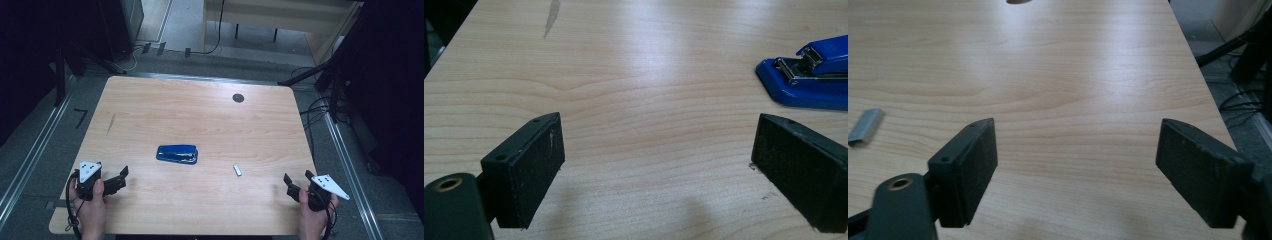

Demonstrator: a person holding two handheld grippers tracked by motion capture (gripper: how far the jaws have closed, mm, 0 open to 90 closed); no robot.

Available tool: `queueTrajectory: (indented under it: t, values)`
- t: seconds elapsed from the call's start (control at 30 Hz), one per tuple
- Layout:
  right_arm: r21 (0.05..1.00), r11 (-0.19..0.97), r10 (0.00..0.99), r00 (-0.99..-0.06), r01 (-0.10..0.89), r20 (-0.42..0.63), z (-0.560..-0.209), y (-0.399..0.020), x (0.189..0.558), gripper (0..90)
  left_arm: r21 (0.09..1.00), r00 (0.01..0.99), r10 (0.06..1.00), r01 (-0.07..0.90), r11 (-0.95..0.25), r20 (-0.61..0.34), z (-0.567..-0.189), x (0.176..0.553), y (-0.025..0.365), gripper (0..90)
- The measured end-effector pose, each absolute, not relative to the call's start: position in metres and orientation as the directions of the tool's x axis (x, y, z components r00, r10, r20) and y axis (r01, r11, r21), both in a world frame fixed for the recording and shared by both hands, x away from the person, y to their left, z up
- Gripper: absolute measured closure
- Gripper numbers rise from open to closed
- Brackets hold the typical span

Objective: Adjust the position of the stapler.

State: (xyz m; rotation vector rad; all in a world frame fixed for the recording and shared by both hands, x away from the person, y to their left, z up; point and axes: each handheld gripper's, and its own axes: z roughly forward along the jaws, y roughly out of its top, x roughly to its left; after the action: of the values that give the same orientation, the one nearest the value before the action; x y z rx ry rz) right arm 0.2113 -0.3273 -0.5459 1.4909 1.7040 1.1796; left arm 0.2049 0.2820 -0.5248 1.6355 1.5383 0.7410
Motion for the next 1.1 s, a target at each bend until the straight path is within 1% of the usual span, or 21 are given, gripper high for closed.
queueTrajectory:
  t: [0.07, 0.2, 0.27, 0.33, 0.37, 0.43, 0.47, 0.67, 0.77, 0.9, 0.97, 1.1]
  values:
    - [0.891, -0.011, 0.969, -0.216, 0.454, 0.122, -0.545, -0.327, 0.210, 20.5, 0.831, 0.112, 0.991, 0.557, 0.002, -0.077, -0.525, 0.206, 0.281, 6.9]
    - [0.890, 0.014, 0.964, -0.242, 0.455, 0.109, -0.542, -0.324, 0.209, 22.6, 0.835, 0.114, 0.990, 0.550, 0.003, -0.079, -0.525, 0.205, 0.281, 6.9]
    - [0.892, 0.036, 0.958, -0.270, 0.451, 0.098, -0.538, -0.322, 0.210, 23.9, 0.836, 0.107, 0.989, 0.549, 0.023, -0.097, -0.525, 0.205, 0.282, 7.0]
    - [0.888, 0.042, 0.947, -0.301, 0.457, 0.111, -0.533, -0.319, 0.211, 26.3, 0.832, 0.101, 0.990, 0.553, 0.027, -0.099, -0.525, 0.206, 0.282, 6.9]
    - [0.883, 0.048, 0.937, -0.327, 0.468, 0.122, -0.531, -0.317, 0.212, 28.8, 0.831, 0.105, 0.989, 0.556, 0.026, -0.101, -0.525, 0.206, 0.283, 7.0]
    - [0.869, 0.072, 0.917, -0.374, 0.489, 0.135, -0.526, -0.314, 0.215, 29.3, 0.831, 0.115, 0.987, 0.556, 0.026, -0.109, -0.525, 0.206, 0.283, 7.0]
    - [0.871, 0.082, 0.912, -0.389, 0.485, 0.131, -0.524, -0.311, 0.215, 30.8, 0.831, 0.119, 0.987, 0.555, 0.026, -0.110, -0.525, 0.206, 0.283, 7.0]
    - [0.867, 0.174, 0.890, -0.452, 0.467, 0.065, -0.515, -0.292, 0.218, 30.1, 0.834, 0.130, 0.987, 0.552, 0.008, -0.096, -0.525, 0.206, 0.282, 7.0]
    - [0.863, 0.192, 0.873, -0.483, 0.467, 0.067, -0.512, -0.282, 0.222, 30.0, 0.832, 0.134, 0.987, 0.555, -0.005, -0.084, -0.525, 0.206, 0.280, 7.2]
    - [0.859, 0.233, 0.851, -0.523, 0.456, 0.047, -0.508, -0.267, 0.227, 32.5, 0.831, 0.141, 0.988, 0.557, -0.020, -0.071, -0.525, 0.206, 0.279, 7.4]
    - [0.852, 0.259, 0.845, -0.535, 0.456, 0.029, -0.505, -0.257, 0.229, 36.1, 0.833, 0.144, 0.987, 0.553, -0.025, -0.066, -0.525, 0.206, 0.278, 7.4]
    - [0.853, 0.292, 0.804, -0.595, 0.433, 0.027, -0.500, -0.239, 0.232, 37.9, 0.833, 0.146, 0.987, 0.553, -0.025, -0.067, -0.525, 0.206, 0.278, 7.4]
